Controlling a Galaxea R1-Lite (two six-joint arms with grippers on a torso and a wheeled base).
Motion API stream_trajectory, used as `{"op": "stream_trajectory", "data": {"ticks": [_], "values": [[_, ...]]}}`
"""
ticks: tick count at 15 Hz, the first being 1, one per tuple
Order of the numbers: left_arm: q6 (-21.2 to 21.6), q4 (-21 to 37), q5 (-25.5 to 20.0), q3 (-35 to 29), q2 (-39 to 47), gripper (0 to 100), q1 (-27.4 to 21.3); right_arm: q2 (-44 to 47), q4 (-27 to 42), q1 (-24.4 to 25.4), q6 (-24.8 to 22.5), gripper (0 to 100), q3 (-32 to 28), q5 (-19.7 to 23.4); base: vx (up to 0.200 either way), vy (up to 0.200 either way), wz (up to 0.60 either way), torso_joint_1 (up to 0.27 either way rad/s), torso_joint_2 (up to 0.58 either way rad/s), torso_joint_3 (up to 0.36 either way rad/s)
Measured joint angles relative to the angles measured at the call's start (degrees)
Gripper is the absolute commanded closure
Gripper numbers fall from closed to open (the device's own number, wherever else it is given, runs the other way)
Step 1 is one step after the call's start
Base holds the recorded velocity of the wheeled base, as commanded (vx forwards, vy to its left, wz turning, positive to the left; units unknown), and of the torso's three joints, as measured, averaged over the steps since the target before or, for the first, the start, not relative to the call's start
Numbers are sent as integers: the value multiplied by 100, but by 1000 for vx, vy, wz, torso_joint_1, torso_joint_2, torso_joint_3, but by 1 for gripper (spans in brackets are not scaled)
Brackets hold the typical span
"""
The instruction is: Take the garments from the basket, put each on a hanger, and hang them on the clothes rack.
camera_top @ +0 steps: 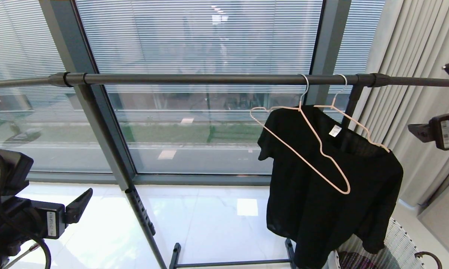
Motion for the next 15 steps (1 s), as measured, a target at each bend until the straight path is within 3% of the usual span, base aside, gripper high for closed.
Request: {"op": "stream_trajectory", "data": {"ticks": [3,10,15], "values": [[-2,0,0,5,-26,0,44,-408,-96,-119,-329,0,228,112,-200,0,0,-6,4,7],[-5,0,0,2,-37,0,44,-561,-118,-139,-347,0,399,101,-200,0,0,4,2,4],[-10,0,0,10,-56,0,55,-580,-657,-235,-367,0,951,84,0,0,0,0,0,0]]}}
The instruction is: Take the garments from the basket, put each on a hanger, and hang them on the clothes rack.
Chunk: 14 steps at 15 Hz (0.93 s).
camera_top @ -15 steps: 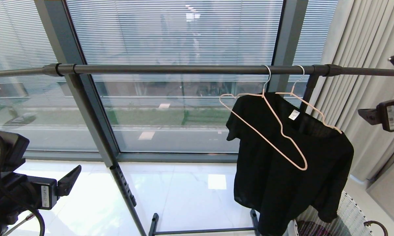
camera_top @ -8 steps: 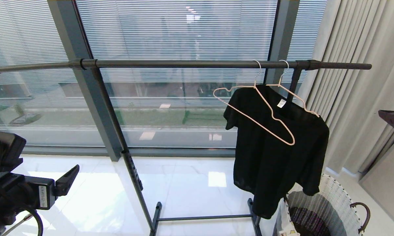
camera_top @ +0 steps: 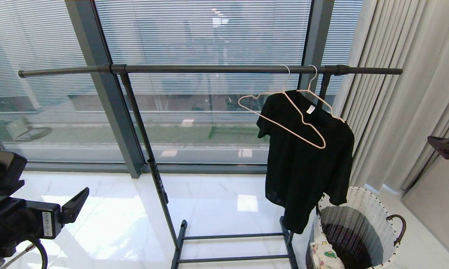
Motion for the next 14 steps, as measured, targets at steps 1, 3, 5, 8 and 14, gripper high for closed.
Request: {"op": "stream_trajectory", "data": {"ticks": [1,3,5,8,14], "values": [[-1,-5,0,0,0,0,0,1,-4,-55,-11,0,94,2,0,0,0,0,0,0],[-1,0,0,1,0,0,-5,-10,-26,-105,-6,0,263,0,0,0,0,0,0,0],[2,0,-2,-7,0,0,15,-16,-72,-121,-5,0,377,-2,0,0,0,0,0,0],[13,1,0,-16,4,0,201,-2,-407,-127,-13,0,540,0,0,0,0,-11,20,11],[16,0,0,-16,0,0,235,0,-432,-149,-27,0,672,6,0,0,0,-186,428,236]]}}
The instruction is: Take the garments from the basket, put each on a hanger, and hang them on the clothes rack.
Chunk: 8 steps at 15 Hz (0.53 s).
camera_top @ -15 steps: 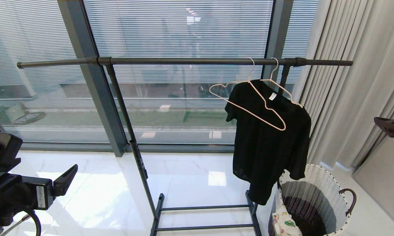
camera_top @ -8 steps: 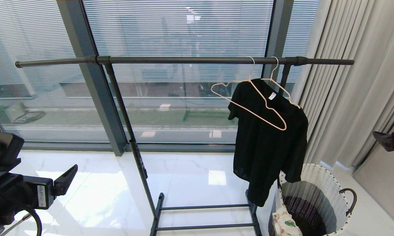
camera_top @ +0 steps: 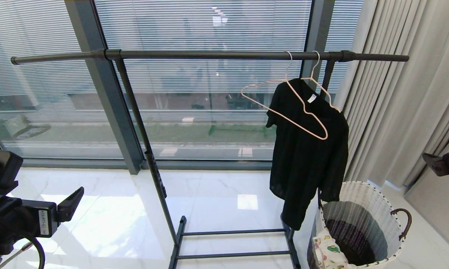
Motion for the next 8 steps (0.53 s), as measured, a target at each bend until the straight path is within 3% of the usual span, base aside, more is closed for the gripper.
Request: {"op": "stream_trajectory", "data": {"ticks": [8], "values": [[-2,0,-9,55,-138,0,-15,-24,0,6,-124,0,89,-1,0,0,0,-200,489,280]]}}
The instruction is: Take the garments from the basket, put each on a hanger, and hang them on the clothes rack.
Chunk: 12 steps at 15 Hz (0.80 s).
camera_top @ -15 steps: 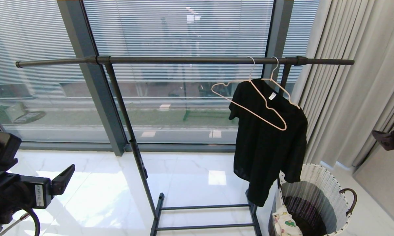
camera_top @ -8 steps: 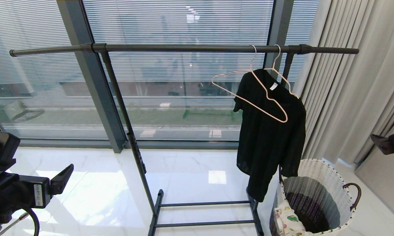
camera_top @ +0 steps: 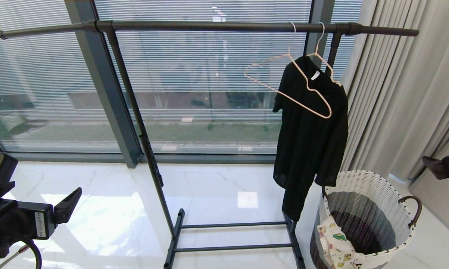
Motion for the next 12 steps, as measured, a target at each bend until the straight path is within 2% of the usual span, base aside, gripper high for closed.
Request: {"op": "stream_trajectory", "data": {"ticks": [8,12], "values": [[2,4,-2,2,-22,0,9,-57,-2,2,-2,0,135,1,0,0,0,-159,460,299],[2,1,-9,6,-24,0,-57,-102,-9,-2,-5,0,549,4,0,0,0,-45,153,110]]}}
